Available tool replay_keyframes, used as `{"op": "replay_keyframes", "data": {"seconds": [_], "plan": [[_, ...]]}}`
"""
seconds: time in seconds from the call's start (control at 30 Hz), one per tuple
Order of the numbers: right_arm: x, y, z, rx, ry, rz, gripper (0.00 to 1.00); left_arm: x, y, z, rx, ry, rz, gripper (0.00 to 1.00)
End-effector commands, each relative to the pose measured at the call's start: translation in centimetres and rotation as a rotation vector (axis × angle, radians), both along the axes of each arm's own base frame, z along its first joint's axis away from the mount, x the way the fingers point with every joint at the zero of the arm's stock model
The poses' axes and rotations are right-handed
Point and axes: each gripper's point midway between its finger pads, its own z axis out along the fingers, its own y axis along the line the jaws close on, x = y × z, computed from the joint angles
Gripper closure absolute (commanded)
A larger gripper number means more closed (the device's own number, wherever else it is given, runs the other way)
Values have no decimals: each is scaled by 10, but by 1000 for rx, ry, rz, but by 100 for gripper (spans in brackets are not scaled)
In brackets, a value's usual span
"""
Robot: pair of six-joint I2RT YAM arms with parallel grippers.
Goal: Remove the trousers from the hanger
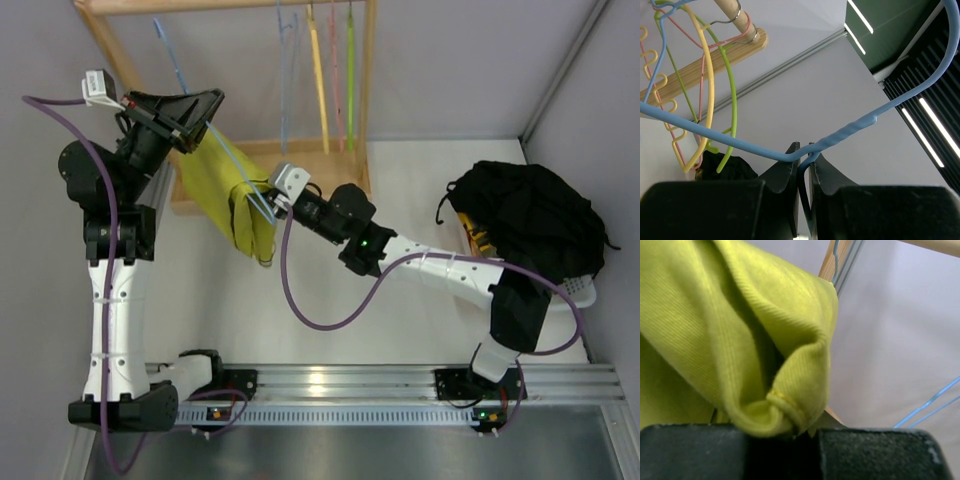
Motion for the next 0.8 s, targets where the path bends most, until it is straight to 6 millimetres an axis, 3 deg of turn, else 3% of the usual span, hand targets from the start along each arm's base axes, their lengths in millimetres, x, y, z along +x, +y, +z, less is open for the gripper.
{"op": "replay_keyframes", "data": {"seconds": [0.0,0.03,0.1,0.27,0.43,0.6,0.77], "plan": [[-16,-31,75,172,-108,9,100,-39,1,37,-1,-192,15,100],[-21,-40,86,188,-117,11,100,-38,2,35,5,-188,27,100],[-22,-47,89,180,-100,5,100,-25,6,22,0,-135,61,100],[-29,-72,120,216,-72,0,100,-1,10,-22,46,-40,105,100],[-34,-87,138,236,-67,-10,100,1,5,-49,95,-13,75,100],[-26,-106,155,279,-61,-45,100,-3,-1,-73,149,1,39,100],[-25,-129,188,343,-85,-67,100,-3,-3,-97,179,43,30,100]]}}
